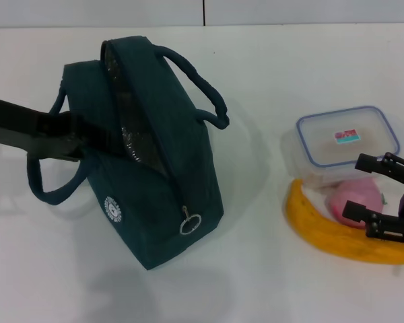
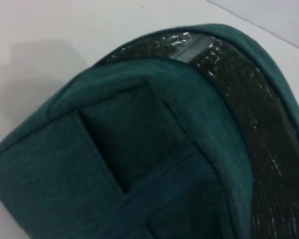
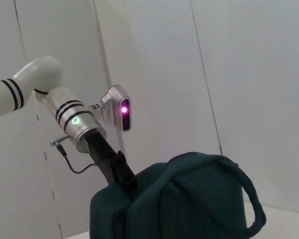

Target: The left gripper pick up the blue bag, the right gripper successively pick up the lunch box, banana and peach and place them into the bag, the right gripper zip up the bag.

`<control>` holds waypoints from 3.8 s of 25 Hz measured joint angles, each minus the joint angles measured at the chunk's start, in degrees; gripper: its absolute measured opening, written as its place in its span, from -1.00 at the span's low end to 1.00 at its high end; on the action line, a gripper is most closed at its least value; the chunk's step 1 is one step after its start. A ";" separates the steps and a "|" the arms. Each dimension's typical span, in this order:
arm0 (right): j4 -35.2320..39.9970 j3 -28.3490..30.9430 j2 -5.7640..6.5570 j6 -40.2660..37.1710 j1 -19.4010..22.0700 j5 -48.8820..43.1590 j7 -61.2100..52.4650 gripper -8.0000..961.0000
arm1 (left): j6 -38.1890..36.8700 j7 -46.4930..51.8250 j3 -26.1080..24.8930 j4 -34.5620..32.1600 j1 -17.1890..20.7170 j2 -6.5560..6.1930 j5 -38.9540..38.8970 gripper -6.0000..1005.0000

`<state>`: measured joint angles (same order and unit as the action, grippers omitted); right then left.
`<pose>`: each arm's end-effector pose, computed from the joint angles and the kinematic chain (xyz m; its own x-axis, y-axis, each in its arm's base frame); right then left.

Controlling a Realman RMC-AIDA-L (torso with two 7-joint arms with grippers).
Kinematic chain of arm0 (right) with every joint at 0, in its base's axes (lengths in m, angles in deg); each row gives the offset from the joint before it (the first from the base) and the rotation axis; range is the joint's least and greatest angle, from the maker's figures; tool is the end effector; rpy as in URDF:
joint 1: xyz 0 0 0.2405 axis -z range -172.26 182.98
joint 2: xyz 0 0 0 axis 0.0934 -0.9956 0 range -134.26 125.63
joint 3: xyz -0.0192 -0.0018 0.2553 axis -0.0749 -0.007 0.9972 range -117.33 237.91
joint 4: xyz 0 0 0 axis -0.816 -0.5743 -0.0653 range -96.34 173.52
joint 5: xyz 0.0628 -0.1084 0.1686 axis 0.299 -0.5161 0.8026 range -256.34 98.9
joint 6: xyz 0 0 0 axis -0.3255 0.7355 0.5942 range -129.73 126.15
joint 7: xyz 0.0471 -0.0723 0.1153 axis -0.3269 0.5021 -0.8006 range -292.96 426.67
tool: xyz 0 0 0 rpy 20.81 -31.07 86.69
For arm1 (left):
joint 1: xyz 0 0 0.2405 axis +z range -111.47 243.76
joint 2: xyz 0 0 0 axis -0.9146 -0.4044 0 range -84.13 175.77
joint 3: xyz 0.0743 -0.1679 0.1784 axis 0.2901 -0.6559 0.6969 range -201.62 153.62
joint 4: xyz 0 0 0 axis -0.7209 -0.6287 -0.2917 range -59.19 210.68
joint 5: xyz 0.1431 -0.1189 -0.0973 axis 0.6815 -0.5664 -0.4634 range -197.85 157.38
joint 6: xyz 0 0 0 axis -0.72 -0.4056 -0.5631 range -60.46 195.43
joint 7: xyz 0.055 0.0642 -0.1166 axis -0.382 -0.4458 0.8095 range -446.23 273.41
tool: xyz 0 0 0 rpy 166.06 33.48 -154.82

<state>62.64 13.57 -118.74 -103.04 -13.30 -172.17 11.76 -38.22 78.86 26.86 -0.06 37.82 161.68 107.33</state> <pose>0.2984 0.2538 0.0125 0.6822 -0.1281 -0.7199 -0.3682 -0.9108 -0.1868 -0.2170 0.3236 0.0805 0.1826 0.9659 0.1837 0.9832 -0.1806 -0.0276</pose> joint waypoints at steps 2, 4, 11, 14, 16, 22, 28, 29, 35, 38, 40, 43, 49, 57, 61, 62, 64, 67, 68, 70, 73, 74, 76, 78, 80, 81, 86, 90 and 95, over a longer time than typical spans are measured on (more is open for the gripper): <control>-0.41 0.18 -0.02 -0.01 0.02 0.01 -0.04 0.79 | -0.69 -0.20 0.20 -0.12 0.01 0.17 -0.01 -0.07; -0.92 0.77 -0.10 0.00 0.02 0.11 -0.10 0.79 | -1.11 -0.37 0.23 -0.12 -0.01 0.33 -0.02 -0.15; -5.28 10.46 -0.22 1.96 -0.28 0.66 -4.76 0.79 | -1.46 -0.89 0.27 -0.18 0.07 0.64 -3.62 -0.61; -5.42 15.29 -0.34 6.40 -0.45 0.68 -12.67 0.79 | -1.47 -1.16 0.29 -0.17 -0.08 0.56 -4.98 -0.81; -5.46 16.70 -0.38 10.38 -0.67 0.89 -18.48 0.79 | -1.47 -1.24 0.29 -0.17 -0.42 0.40 -5.08 -0.88; -6.78 17.06 -0.38 20.95 -1.23 2.43 -31.39 0.79 | -1.52 -1.59 0.78 0.23 -0.78 0.51 -6.70 -0.88; -9.60 16.68 -0.32 26.83 -3.12 2.56 -33.76 0.79 | -1.53 -2.09 0.82 0.42 -0.93 0.65 -6.79 -0.88; -9.78 16.66 -0.38 27.26 -3.46 2.56 -33.80 0.76 | -1.53 -2.26 0.82 0.60 -1.05 0.65 -6.79 -0.88; -11.59 16.47 -0.32 27.70 -5.62 2.58 -35.08 0.62 | -1.46 -3.75 0.62 2.85 -1.84 0.38 -6.96 -0.88; -11.89 16.46 -0.17 27.61 -5.83 2.55 -37.10 0.62 | -1.42 -4.19 0.51 3.40 -1.97 0.26 -8.11 -0.88; -11.91 16.39 0.01 27.71 -5.85 2.32 -38.54 0.62 | -1.42 -4.34 0.50 3.43 -1.98 0.24 -8.53 -0.88; -11.98 16.31 0.22 27.82 -5.88 2.08 -40.16 0.62 | -1.36 -4.63 0.47 3.72 -2.06 0.24 -8.62 -0.88; -12.01 16.32 0.46 27.95 -5.92 2.04 -42.96 0.62 | -1.23 -6.60 0.34 6.51 -2.62 0.03 -8.73 -0.88; -12.13 15.55 0.24 28.01 -6.54 1.68 -44.87 0.62 | -1.09 -8.30 -1.21 9.25 -3.35 -0.56 -8.74 -0.88; -12.52 14.50 0.06 27.36 -6.96 1.66 -46.28 0.62 | -1.02 -8.77 -1.21 9.42 -3.35 -0.82 -8.75 -0.88; -12.68 14.15 0.05 26.99 -7.03 1.65 -46.78 0.62 | -1.01 -8.82 -1.21 9.43 -3.34 -0.86 -8.75 -0.88; -12.90 13.86 0.04 25.80 -6.99 1.68 -47.67 0.62 | -0.99 -8.99 -1.21 9.62 -3.29 -0.95 -8.76 -0.88; -12.95 13.96 0.08 23.15 -6.38 1.91 -49.59 0.62 | -1.00 -9.44 -1.21 10.13 -3.18 -1.00 -8.75 -0.88; -12.94 14.19 0.13 22.29 -6.15 2.04 -50.08 0.62 | -1.02 -9.62 -1.20 10.21 -3.09 -1.00 -8.75 -0.88; -12.95 14.60 0.18 21.00 -5.79 2.45 -50.76 0.62 | -1.03 -9.89 -1.21 10.24 -2.95 -0.99 -8.76 -0.88; -12.90 14.75 0.15 20.07 -5.40 3.33 -51.51 0.62 | -1.05 -10.21 -1.21 10.25 -2.85 -0.95 -8.75 -0.88; -12.87 14.75 0.12 19.96 -5.36 3.51 -51.61 0.62 | -1.06 -10.25 -1.21 10.24 -2.84 -0.93 -8.75 -0.88; -12.86 14.77 -0.03 19.80 -5.33 4.11 -51.67 0.62 | -1.09 -10.25 -1.21 10.25 -2.83 -0.88 -8.76 -0.88; -12.86 14.77 -0.15 19.79 -5.38 4.45 -51.68 0.62 | -1.12 -10.32 -1.20 10.25 -2.85 -0.86 -8.75 -0.88; -12.86 14.64 -0.25 19.81 -5.63 4.52 -51.69 0.62 | -1.13 -10.74 -1.20 10.49 -2.98 -1.01 -8.75 -0.88; -12.86 14.52 -0.26 19.81 -5.82 4.53 -51.74 0.62 | -1.13 -10.97 -1.20 10.92 -3.11 -1.16 -8.75 -0.88; -12.84 14.28 -0.40 19.57 -6.81 4.54 -52.24 0.58 | -1.09 -12.21 -1.29 13.35 -3.81 -1.68 -8.82 -0.88; -13.23 14.61 -0.86 19.33 -7.46 5.08 -52.83 0.54 | -1.08 -12.89 -1.32 13.91 -4.02 -1.68 -8.85 -0.88; -16.27 14.53 -1.06 20.55 -8.52 6.47 -52.91 0.49 | -1.08 -13.22 -2.04 13.93 -4.19 -1.63 -8.89 -0.88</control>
<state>46.37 28.09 -119.80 -82.49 -21.81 -165.70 -41.15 -39.29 65.64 24.82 13.87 33.63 160.05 98.44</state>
